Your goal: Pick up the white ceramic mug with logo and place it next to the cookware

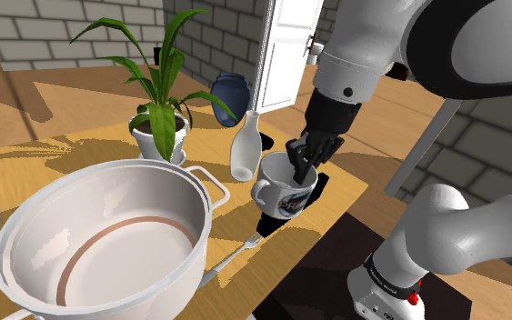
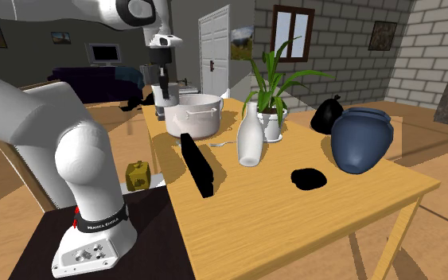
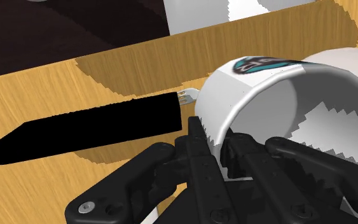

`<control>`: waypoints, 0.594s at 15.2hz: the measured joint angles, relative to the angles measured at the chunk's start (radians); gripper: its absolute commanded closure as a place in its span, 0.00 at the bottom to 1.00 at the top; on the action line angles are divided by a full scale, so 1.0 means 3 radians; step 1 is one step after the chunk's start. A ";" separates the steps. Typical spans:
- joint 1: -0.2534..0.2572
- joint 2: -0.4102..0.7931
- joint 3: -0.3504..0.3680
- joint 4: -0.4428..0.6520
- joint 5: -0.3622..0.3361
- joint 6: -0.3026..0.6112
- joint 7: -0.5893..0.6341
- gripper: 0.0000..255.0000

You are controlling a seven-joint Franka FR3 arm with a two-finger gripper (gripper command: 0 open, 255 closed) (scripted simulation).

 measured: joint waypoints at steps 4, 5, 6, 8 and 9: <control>0.0017 -0.0035 0.0031 -0.0180 0.0035 0.0144 -0.0023 1.00; 0.0024 -0.0044 0.0045 -0.0228 0.0048 0.0182 -0.0023 1.00; 0.0031 -0.0050 0.0060 -0.0273 0.0062 0.0223 -0.0024 1.00; 0.0037 -0.0052 0.0084 -0.0364 0.0084 0.0312 -0.0036 1.00; 0.0043 -0.0058 0.0096 -0.0414 0.0096 0.0355 -0.0041 1.00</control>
